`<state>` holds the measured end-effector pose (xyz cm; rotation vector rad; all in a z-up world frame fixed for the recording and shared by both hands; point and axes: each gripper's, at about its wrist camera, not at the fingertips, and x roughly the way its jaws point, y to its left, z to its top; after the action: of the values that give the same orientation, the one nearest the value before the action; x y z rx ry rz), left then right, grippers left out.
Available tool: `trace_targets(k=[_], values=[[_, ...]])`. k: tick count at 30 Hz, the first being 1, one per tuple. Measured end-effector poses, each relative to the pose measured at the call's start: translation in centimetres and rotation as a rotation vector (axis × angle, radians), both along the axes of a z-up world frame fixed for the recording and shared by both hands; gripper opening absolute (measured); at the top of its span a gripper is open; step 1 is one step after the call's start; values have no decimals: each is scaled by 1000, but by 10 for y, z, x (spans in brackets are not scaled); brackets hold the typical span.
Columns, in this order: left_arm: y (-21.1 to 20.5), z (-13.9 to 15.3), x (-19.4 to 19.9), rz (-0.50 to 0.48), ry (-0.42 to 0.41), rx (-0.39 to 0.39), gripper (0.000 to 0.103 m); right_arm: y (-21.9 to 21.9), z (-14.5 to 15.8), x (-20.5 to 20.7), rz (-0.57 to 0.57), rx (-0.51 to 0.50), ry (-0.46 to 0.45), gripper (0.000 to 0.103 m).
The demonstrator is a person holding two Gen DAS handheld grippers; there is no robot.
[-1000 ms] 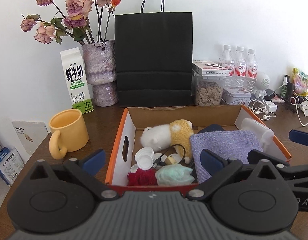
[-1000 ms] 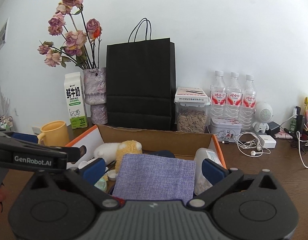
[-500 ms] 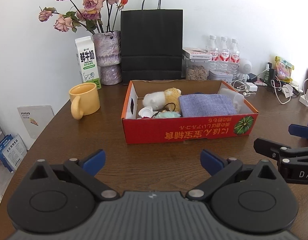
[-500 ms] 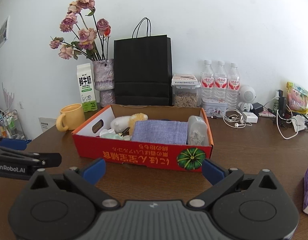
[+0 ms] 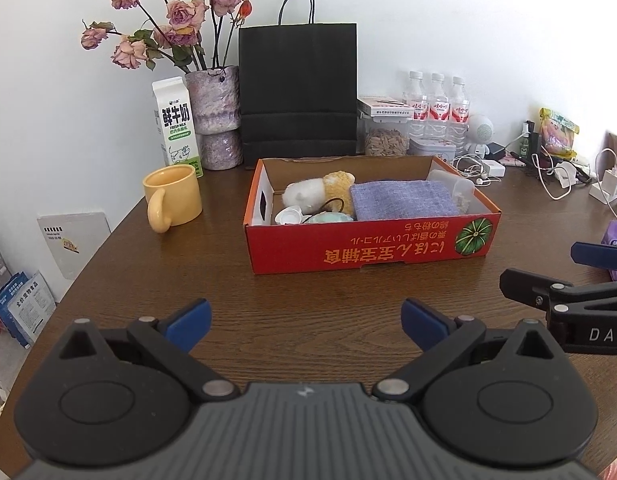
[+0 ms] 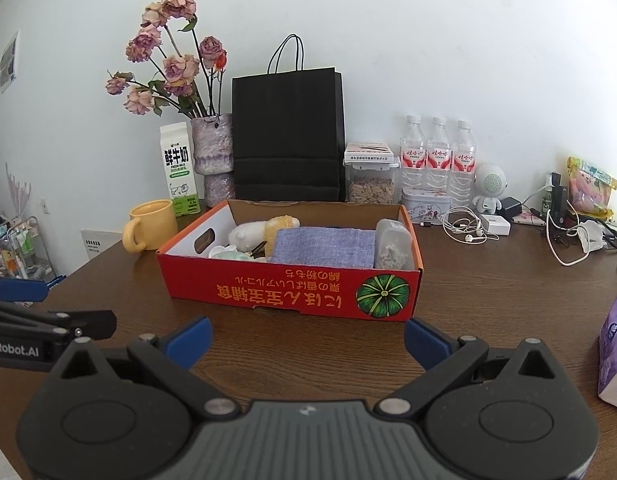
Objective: Organize objects
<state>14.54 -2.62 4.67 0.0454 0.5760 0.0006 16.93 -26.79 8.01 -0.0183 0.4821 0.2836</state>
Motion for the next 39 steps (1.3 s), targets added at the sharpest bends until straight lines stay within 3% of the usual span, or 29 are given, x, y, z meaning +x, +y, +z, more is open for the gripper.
trace_targets(k=[39], values=[[4, -5, 2, 1, 25, -4, 103, 1, -1, 2, -1, 1, 1, 103]])
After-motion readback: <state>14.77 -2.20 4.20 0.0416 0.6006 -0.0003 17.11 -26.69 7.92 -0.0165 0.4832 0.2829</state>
